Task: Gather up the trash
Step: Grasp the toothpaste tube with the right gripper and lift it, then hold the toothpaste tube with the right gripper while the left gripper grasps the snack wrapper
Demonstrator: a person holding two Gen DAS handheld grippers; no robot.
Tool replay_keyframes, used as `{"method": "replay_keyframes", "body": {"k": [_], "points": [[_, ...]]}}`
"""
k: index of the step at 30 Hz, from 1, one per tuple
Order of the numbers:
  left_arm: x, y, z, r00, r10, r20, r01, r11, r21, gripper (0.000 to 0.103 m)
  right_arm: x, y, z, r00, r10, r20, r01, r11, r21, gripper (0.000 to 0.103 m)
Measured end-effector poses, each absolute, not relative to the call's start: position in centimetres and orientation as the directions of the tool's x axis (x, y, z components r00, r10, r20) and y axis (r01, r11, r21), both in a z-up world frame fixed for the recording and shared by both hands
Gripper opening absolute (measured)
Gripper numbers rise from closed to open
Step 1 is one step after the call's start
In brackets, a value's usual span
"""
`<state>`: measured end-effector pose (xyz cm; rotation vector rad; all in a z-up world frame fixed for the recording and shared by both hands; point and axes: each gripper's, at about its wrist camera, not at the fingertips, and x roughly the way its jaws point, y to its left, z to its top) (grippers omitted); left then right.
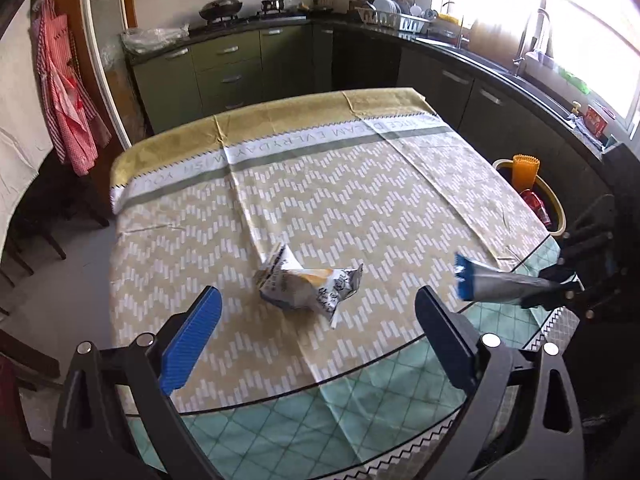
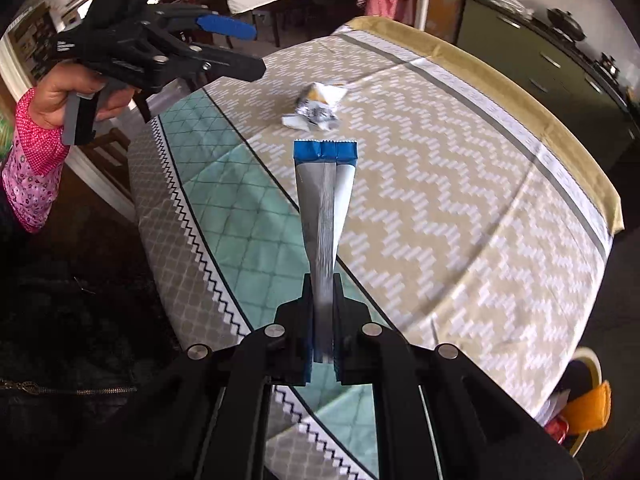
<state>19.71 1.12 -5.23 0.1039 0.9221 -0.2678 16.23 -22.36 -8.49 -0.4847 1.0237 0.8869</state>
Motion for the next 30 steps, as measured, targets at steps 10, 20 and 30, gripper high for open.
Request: {"method": "replay_keyframes", "body": {"k": [10, 20, 30], "points": [[25.6, -0.5, -7.5, 0.392, -0.252, -0.885, 0.400, 0.913, -0.082, 0.093, 16.1, -31.5, -9.0, 0.292, 0.406, -0.866, -0.695, 0.712, 0.099, 0.008], [27.3, 2.4, -11.1, 0.157, -0.350, -0.924, 0.133, 0.934, -0.332, 0.092, 16.4, -31.3, -9.8, 0.279, 0.430, -0.859, -0.701, 0.702, 0.124, 0.008], [27.9, 2.6, -12.5, 0.119, -0.336, -0.934, -0.021, 0.940, -0.340, 0.092, 16.5, -30.3, -9.8, 0.271, 0.428, -0.862, -0.713, 0.691, 0.119, 0.008]]}}
